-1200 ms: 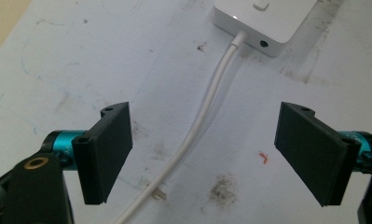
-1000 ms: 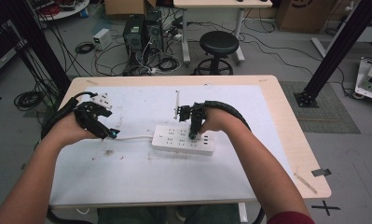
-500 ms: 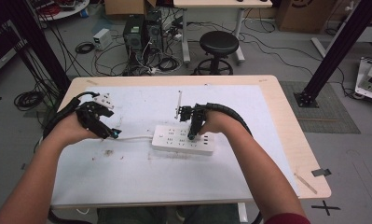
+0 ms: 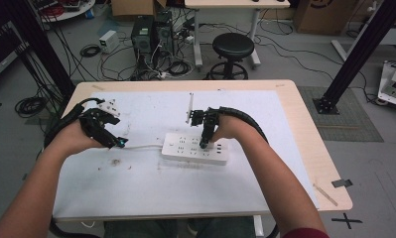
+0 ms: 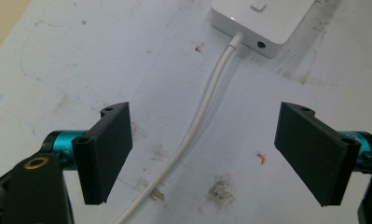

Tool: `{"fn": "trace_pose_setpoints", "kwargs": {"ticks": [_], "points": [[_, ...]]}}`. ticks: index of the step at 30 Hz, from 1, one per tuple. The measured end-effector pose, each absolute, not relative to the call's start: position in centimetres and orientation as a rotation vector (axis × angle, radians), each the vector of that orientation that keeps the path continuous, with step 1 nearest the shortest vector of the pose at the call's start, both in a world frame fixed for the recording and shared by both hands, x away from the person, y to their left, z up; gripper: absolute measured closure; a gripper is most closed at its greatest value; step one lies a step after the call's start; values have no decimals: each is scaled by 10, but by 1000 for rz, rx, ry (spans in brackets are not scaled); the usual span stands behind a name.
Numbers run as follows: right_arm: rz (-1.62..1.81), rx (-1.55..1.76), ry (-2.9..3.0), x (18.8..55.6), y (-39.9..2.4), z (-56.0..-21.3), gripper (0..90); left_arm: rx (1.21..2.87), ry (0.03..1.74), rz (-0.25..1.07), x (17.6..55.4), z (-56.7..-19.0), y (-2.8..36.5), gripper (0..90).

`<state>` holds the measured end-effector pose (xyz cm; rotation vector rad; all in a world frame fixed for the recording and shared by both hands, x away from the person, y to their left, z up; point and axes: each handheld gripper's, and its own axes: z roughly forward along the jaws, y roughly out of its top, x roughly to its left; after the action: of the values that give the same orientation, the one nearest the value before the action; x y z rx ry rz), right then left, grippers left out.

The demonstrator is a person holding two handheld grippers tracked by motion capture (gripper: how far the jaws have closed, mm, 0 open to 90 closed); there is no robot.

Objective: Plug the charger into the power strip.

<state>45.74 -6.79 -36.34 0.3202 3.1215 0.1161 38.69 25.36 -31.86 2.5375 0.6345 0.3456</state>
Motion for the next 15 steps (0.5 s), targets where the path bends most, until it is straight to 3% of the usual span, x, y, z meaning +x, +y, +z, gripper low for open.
{"fn": "trace_pose_setpoints", "kwargs": {"ticks": [10, 15], "points": [[198, 356, 3101, 453, -83, -346, 351, 2542, 642, 345, 388, -317, 253, 191], [268, 390, 3096, 450, -92, -335, 349, 2548, 636, 346, 388, -314, 252, 191]]}}
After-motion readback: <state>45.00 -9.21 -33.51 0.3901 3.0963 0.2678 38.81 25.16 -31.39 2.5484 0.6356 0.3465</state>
